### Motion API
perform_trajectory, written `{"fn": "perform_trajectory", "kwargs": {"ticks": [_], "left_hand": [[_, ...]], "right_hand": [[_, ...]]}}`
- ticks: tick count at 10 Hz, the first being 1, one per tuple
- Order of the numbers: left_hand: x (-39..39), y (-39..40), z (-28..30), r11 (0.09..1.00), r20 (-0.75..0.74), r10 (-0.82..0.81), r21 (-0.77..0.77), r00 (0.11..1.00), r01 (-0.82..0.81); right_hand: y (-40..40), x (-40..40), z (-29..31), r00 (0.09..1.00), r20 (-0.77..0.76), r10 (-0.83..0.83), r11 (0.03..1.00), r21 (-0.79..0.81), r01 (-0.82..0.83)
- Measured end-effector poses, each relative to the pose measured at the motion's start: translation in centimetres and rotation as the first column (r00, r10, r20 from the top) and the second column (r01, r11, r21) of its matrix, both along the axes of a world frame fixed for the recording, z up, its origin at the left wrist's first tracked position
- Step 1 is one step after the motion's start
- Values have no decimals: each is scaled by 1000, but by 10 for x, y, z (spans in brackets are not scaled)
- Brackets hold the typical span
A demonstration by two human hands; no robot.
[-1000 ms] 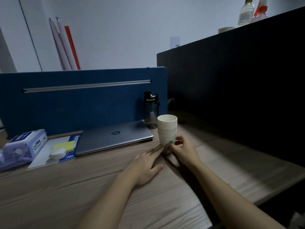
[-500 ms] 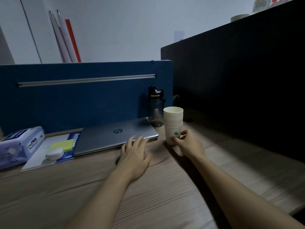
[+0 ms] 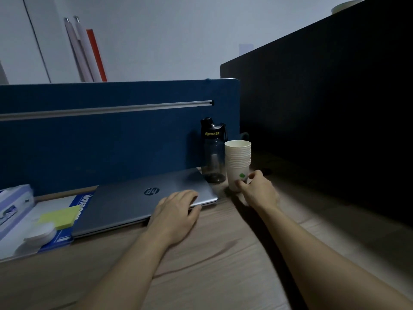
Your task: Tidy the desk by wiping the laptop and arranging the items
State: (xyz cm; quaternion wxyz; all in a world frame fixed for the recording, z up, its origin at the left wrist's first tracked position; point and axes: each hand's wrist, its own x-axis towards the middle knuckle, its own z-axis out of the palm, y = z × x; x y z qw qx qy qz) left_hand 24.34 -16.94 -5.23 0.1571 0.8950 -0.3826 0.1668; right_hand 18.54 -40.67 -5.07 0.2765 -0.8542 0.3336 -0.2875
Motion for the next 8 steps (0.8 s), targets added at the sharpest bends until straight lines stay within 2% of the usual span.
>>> {"fn": "perform_trajectory", "kwargs": {"ticks": [2,6,8], "left_hand": [[23,-13,3,1000,55,18,-5,998,-17],[26,-16,1,999,75,32,-29,997,-30],[21,-16,4,997,58,51,-55,997,-48]], "right_hand": [[-24,38,-1,997,10,-72,997,0,72],[-50,78,0,997,-32,-65,998,-16,64],[-51,75,-3,998,28,-58,997,43,57]]}}
